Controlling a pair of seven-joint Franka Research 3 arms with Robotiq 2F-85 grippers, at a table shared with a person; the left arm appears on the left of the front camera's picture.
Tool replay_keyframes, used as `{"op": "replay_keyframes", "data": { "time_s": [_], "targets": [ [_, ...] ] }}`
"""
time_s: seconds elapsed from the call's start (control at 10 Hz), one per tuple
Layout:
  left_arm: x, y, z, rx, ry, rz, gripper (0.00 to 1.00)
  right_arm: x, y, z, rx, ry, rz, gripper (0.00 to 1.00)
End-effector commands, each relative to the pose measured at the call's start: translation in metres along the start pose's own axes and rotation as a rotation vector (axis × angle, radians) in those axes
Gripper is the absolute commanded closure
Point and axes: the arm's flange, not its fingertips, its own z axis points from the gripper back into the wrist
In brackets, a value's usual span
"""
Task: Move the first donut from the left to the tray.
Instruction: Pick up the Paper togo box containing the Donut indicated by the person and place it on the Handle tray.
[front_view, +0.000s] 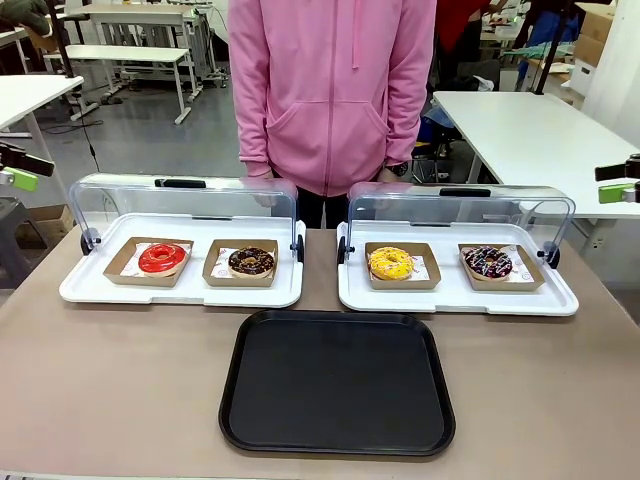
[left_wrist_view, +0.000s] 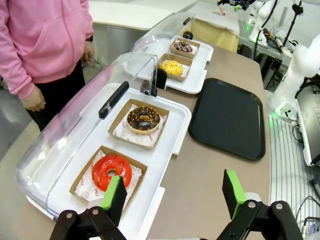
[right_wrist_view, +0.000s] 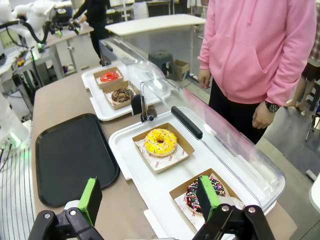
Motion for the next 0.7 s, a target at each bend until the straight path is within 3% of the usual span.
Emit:
{"op": "replay_keyframes", "data": {
  "time_s": [0.0, 0.6],
  "targets": [
    [0.0003, -0.0009, 0.0003, -0.006, -0.012, -0.012, 0.00, 0.0014, -0.0029, -0.0019, -0.001, -0.032, 0.017, 0.00],
    [0.0003, -0.0009, 0.0003, -0.006, -0.012, -0.012, 0.00, 0.0014, -0.0029, -0.0019, -0.001, -0.032, 0.017, 0.00]
  ]
}}
